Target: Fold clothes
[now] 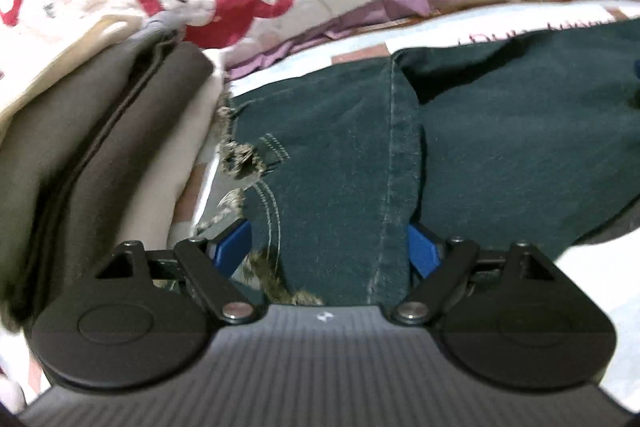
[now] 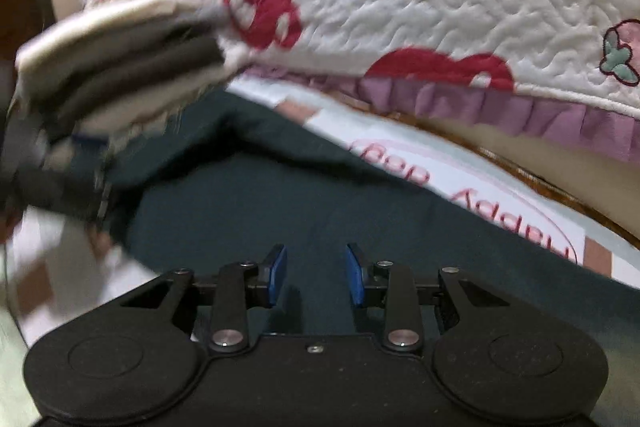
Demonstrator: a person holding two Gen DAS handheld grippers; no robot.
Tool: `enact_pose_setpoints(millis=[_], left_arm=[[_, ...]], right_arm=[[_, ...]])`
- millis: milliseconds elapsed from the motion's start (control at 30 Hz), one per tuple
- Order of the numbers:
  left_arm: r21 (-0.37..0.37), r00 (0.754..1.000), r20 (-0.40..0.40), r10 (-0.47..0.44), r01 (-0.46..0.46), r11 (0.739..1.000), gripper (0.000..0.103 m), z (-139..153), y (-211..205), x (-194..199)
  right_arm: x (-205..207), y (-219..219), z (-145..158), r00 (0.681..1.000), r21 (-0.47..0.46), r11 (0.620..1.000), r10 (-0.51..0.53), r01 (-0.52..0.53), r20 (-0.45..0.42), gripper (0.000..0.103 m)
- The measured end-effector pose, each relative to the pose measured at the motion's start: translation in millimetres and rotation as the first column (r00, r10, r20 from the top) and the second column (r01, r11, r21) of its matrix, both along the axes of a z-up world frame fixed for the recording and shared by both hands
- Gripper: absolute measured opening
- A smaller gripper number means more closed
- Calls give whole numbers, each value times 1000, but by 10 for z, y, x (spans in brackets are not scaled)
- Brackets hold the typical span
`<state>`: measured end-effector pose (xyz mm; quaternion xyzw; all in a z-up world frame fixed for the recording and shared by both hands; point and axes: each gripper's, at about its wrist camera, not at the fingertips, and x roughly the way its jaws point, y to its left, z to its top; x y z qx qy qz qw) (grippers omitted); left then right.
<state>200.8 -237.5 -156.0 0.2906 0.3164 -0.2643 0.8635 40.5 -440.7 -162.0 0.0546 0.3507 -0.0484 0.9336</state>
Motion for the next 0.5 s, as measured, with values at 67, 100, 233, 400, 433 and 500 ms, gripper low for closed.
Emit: enact_pose_setpoints(millis=[67, 100, 233, 400, 433, 500], left_arm=[[1, 1000, 28, -5, 5, 1000, 6, 122, -53, 151], [1, 999, 42, -8, 8, 1000, 4, 184, -80, 227], [3, 995, 98, -19, 19, 1000, 4, 429, -186, 529], [47, 982, 181, -57, 49, 998, 4, 644, -401, 841], [66, 977, 200, -71, 59, 996, 4, 665, -465, 886], [109, 974, 209, -82, 60, 992, 4, 648, -585, 980]], right_arm=[[-103, 39, -25, 1000, -14, 1000, -13, 13, -10, 36], [-155, 58, -37, 1000, -21, 1000, -20, 19, -14, 36], [-361, 136, -87, 998, -48, 998, -46, 45, -33, 37], [-584, 157, -134, 995, -60, 994, -89, 86, -48, 37], [-622, 147, -140, 994, -57, 994, -100, 97, -50, 37], [-697, 125, -153, 991, -53, 992, -120, 118, -53, 37]])
